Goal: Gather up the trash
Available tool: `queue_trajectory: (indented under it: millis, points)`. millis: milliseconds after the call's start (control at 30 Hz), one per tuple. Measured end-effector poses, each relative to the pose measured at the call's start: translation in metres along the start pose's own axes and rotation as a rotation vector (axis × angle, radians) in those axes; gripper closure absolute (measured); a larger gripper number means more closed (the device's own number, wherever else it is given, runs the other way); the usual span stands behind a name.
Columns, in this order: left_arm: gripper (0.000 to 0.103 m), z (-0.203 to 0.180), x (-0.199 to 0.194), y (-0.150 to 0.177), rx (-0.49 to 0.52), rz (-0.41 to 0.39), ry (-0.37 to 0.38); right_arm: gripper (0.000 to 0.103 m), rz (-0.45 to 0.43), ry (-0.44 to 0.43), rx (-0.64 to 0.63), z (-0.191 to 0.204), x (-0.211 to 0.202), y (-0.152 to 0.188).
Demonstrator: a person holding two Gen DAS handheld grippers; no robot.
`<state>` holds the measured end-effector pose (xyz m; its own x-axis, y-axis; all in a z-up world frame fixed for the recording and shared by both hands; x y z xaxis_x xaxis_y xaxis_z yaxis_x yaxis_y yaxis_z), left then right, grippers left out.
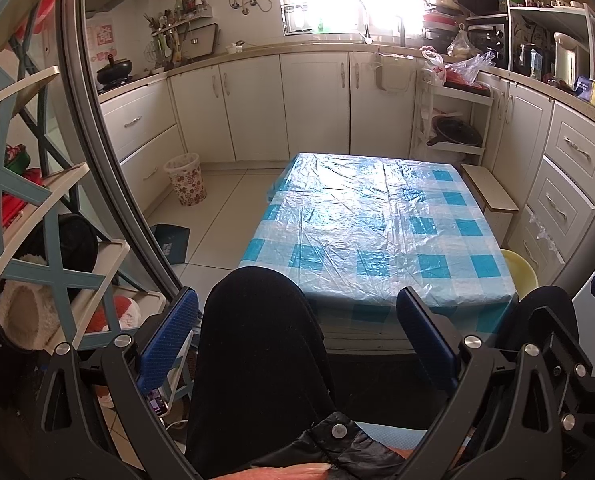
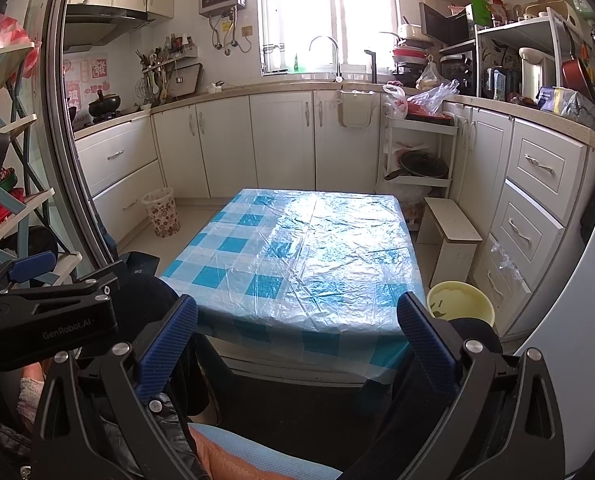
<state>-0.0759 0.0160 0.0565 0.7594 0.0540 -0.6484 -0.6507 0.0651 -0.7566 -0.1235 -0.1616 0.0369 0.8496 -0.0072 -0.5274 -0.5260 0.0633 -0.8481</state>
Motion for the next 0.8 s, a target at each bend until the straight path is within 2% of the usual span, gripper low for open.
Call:
queue_trajectory:
  millis: [800]
  points:
    - [0.008,-0.0001,-0.0001,0.0017,-0.002,0.006,-0.003,0.007,0.004,-0.001,0.001,-0.0017,0.0004,0.0012]
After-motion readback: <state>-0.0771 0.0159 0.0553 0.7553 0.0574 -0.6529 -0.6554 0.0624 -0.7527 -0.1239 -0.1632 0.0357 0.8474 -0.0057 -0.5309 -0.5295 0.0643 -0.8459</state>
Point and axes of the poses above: each gripper's, at about its wrist camera, not at the fingertips, and x roughly the way its jaws point, z to its left, y to its underside, the point moved 1 cm from there along x, roughly the way its jaws point, and after that the axes turned 1 degree about z, right-handed, at the moved point
